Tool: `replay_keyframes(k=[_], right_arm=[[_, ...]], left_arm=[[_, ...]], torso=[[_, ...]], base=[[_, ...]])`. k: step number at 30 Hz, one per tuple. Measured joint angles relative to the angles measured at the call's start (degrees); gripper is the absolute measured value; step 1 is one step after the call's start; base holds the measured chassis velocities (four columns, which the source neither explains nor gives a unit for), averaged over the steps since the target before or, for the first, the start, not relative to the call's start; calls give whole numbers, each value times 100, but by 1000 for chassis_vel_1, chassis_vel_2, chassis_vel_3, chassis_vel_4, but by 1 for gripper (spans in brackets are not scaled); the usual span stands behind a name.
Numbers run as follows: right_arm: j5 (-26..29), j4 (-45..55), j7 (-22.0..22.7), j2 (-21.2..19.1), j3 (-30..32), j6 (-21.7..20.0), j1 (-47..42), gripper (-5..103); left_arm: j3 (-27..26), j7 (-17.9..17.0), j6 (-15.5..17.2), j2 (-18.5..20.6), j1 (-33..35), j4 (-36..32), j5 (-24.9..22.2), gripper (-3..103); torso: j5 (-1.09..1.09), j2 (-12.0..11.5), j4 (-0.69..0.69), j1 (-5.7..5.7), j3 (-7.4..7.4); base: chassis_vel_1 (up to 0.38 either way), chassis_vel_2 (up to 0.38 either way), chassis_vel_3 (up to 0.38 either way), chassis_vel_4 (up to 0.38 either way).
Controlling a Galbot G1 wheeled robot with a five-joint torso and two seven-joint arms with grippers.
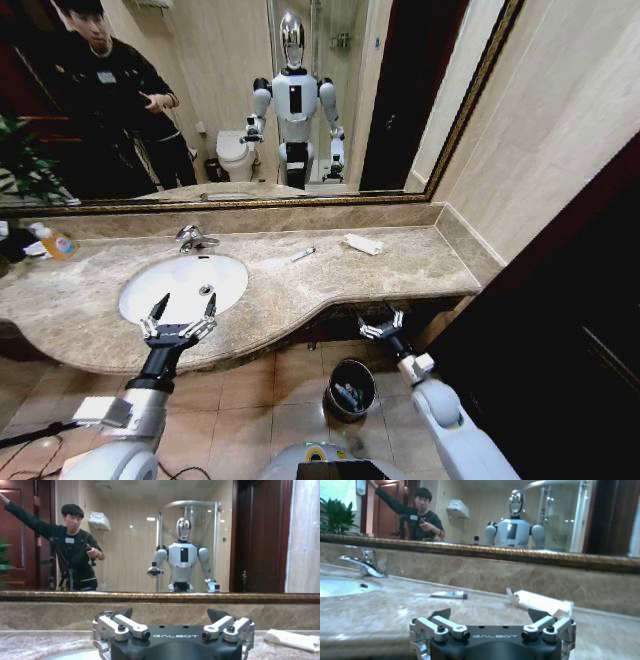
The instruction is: Pick up the trash from the sink and place it in the trash bin.
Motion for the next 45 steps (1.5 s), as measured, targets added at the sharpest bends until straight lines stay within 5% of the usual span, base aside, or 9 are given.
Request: replay_keyframes(k=[12, 21, 35, 39, 45], right_arm=[[896, -1120, -180, -570, -500, -1208, 1947, 100], [1336, -2450, 132, -375, -1022, -1578, 3475, 100], [886, -3618, -311, -247, -1526, -1479, 4476, 100], [412, -3830, -972, -423, -1597, -1850, 4866, 100], [342, -4120, -1226, -448, -1658, -2114, 5180, 100]], left_arm=[[0, 0, 0, 0, 0, 0, 0, 100], [0, 0, 0, 0, 0, 0, 0, 100], [0, 0, 0, 0, 0, 0, 0, 100], [0, 0, 0, 0, 0, 0, 0, 100], [0, 0, 0, 0, 0, 0, 0, 100]], torso=[[2, 0, -2, 0, 1], [-1, -1, 1, 1, 1], [0, -1, -1, 0, 0], [0, -1, -2, 0, 0], [0, -1, -1, 0, 0]], base=[[0, 0, 0, 0], [0, 0, 0, 0], [0, 0, 0, 0], [0, 0, 0, 0], [0, 0, 0, 0]])
